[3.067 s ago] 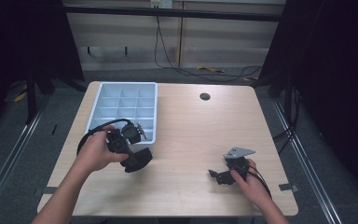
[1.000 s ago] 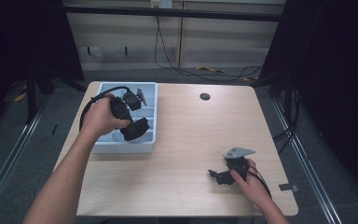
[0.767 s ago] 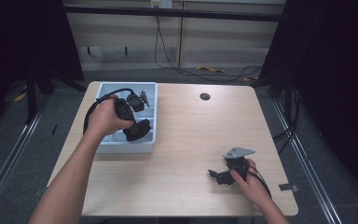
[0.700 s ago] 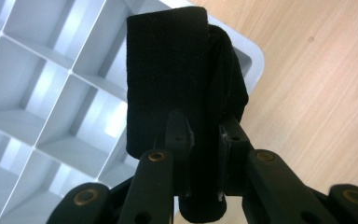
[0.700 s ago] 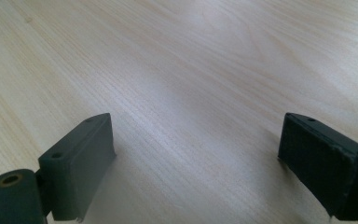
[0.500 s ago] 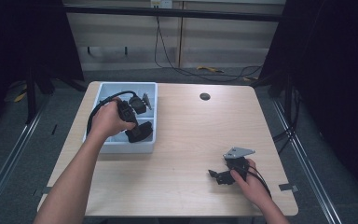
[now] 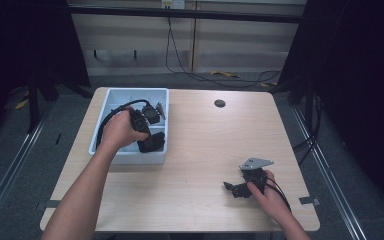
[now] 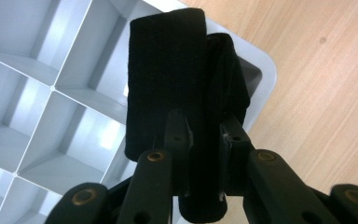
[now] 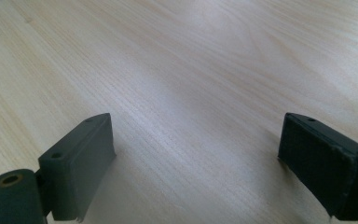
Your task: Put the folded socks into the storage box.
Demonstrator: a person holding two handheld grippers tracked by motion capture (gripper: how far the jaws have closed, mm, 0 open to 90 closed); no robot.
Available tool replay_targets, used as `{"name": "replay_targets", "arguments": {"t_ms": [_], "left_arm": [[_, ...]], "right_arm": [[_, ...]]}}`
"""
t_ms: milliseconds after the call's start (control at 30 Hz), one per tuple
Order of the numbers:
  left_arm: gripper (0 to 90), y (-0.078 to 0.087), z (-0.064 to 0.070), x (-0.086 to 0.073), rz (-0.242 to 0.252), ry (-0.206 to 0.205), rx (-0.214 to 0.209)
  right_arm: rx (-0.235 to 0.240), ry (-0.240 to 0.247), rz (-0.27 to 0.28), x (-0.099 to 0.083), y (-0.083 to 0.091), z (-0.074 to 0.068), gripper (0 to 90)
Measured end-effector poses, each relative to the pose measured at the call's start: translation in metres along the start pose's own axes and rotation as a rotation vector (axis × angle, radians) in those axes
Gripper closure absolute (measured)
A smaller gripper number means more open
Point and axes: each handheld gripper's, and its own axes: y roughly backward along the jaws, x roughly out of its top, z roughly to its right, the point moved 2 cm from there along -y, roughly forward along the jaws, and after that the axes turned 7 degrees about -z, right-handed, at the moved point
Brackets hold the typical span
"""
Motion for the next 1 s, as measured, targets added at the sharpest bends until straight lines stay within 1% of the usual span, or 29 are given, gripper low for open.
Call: {"name": "replay_targets", "arguments": {"t_ms": [133, 300, 333, 433, 500, 567, 600, 700, 733, 767, 800, 1000], "left_arm": [[77.4, -0.003, -0.001, 0.0, 0.008, 0.007, -0.002], [77.4, -0.008, -0.003, -0.001, 0.017, 0.015, -0.016], [77.4, -0.01, -0.003, -0.001, 0.023, 0.022, -0.023], [77.4, -0.014, -0.004, -0.001, 0.019, 0.021, -0.024], [77.4, -0.017, -0.004, -0.001, 0.02, 0.034, -0.038], [77.2, -0.016, -0.005, -0.001, 0.017, 0.037, -0.045], [77.0, -0.016, -0.006, -0.002, 0.026, 0.048, -0.053], [75.6, -0.015, -0.007, -0.002, 0.029, 0.054, -0.056], [75.0, -0.013, -0.008, -0.003, 0.035, 0.066, -0.058], [74.1, -0.013, -0.008, -0.003, 0.035, 0.066, -0.058], [73.2, -0.011, -0.008, -0.003, 0.045, 0.084, -0.066], [68.9, -0.003, -0.008, -0.005, 0.064, 0.104, -0.079]], "right_arm": [[0.0, -0.001, 0.0, 0.0, 0.0, 0.0, 9.7], [0.001, -0.004, -0.003, 0.0, 0.0, 0.0, 9.7], [0.001, -0.004, -0.003, 0.0, 0.0, 0.0, 9.7], [0.003, 0.001, 0.001, 0.0, 0.0, 0.0, 9.7], [0.002, 0.001, 0.002, 0.0, 0.0, 0.0, 9.7], [0.002, 0.001, 0.002, 0.0, 0.0, 0.0, 9.7], [0.002, 0.002, 0.002, 0.0, 0.0, 0.0, 9.7], [0.002, 0.002, 0.002, 0.0, 0.0, 0.0, 9.7], [0.002, 0.002, 0.002, 0.0, 0.0, 0.0, 9.7], [0.002, 0.002, 0.002, 0.0, 0.0, 0.0, 9.7], [0.002, 0.002, 0.002, 0.0, 0.0, 0.0, 9.7], [0.003, 0.005, 0.003, 0.0, 0.0, 0.0, 9.7]]}}
